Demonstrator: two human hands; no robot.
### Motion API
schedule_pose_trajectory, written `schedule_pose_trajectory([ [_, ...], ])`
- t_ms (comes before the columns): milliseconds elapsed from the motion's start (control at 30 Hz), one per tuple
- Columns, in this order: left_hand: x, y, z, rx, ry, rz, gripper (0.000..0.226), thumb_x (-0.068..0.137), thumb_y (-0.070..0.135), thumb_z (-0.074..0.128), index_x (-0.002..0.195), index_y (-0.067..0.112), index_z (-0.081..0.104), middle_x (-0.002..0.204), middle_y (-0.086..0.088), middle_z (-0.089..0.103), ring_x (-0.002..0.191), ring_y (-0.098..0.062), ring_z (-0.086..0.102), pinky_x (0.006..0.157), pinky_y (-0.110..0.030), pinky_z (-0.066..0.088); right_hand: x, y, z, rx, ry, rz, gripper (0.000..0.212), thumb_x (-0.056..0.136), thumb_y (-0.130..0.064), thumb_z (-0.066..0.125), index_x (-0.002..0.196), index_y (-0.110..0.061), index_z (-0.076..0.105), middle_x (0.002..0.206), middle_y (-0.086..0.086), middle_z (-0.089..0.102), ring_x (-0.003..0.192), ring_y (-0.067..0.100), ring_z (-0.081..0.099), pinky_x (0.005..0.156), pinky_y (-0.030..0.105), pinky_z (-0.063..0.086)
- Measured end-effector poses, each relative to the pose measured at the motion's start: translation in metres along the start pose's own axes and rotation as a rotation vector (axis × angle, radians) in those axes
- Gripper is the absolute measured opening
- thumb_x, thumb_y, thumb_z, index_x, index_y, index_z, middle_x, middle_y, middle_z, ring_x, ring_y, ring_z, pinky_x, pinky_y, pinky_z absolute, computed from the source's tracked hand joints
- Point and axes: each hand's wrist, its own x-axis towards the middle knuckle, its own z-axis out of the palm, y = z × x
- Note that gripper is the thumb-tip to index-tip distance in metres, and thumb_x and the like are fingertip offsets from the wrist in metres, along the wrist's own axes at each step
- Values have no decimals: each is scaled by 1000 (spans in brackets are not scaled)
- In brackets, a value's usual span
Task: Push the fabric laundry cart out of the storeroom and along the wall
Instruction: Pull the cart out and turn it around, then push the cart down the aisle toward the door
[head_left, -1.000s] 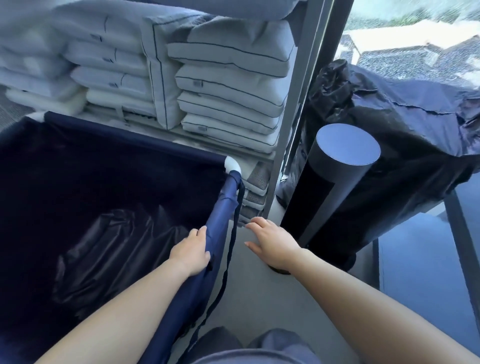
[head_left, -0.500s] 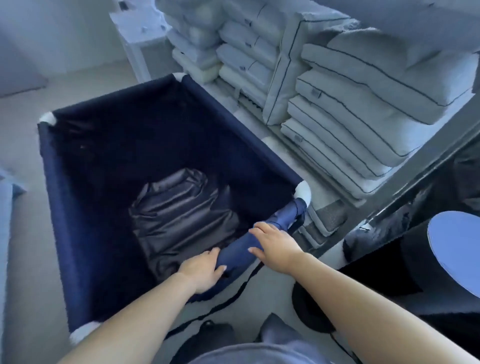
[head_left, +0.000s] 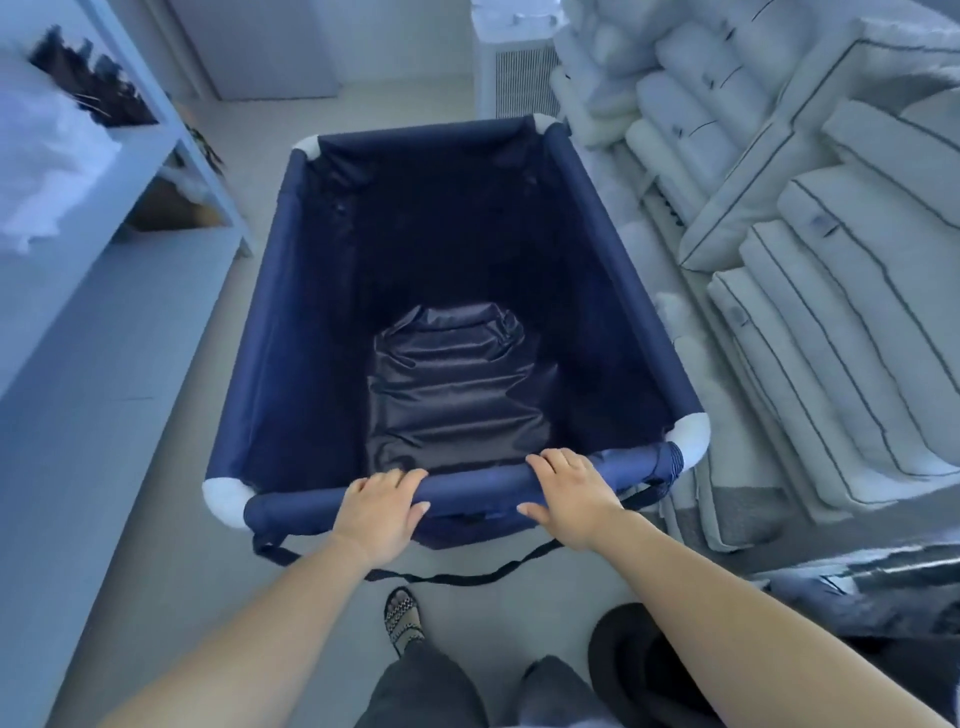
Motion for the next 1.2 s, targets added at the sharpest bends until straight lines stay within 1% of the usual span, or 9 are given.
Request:
schedule_pose_trajectory([
  [100,-5,-12,-1,-7,-48,-68,44,98,43,33,138,25,33,133,3,51,123,-20,45,104,-35,32,1,1,6,-48,-27,-13,67,95,-49,38,145,-10,17,147,9,31,135,27,26,116,37,15],
  [300,-7,1,-2,33,-113,-135,41,99,43,29,133,21,36,127,-2,53,117,-23,47,101,-36,32,-1,-1,11,-117,-67,-1,66,96,-50,34,145,-10,13,145,8,30,133,27,27,114,38,14],
  [533,-21,3,4,81,-130,-126,42,100,44,25,134,21,34,129,0,51,119,-22,45,99,-35,32,-7,3,15,-60,-112,-2,51,96,-48,33,137,-18,28,132,4,41,120,25,38,106,37,24],
  [633,-29,3,10,56,-130,-122,44,98,48,25,133,22,34,127,2,49,117,-20,43,100,-36,29,-9,5,14,-36,-140,0,49,96,-50,33,135,-20,31,130,2,43,117,25,40,102,36,27],
  [767,-35,7,19,23,-98,-141,53,94,58,27,134,24,33,124,3,47,116,-19,42,102,-37,27,-15,6,21,-21,-106,-10,50,95,-53,34,134,-22,34,128,0,44,116,24,40,101,36,27],
  [900,-38,8,23,-7,-54,-157,49,94,57,30,132,26,36,121,5,47,114,-18,42,102,-36,26,-17,8,27,-26,-76,-26,47,96,-52,31,132,-21,35,127,-1,43,114,23,40,101,36,26],
  [1033,-36,9,23,-33,-34,-164,47,94,56,31,131,26,37,121,5,47,114,-19,41,102,-36,24,-11,11,27,-28,-95,-20,46,96,-52,29,132,-22,35,125,-2,44,113,22,41,99,36,26],
  [1133,-27,6,16,-37,-43,-136,47,94,56,34,127,23,41,119,2,50,110,-21,45,100,-35,29,-4,13,23,-36,-101,-16,46,96,-52,30,131,-22,36,125,-3,44,113,22,41,99,37,26],
  [1200,-17,1,6,-56,-90,-88,44,93,56,38,118,20,44,113,0,54,103,-22,49,90,-33,36,2,16,18,-37,-113,-11,46,96,-52,31,131,-22,36,126,-3,45,113,22,41,100,36,26],
])
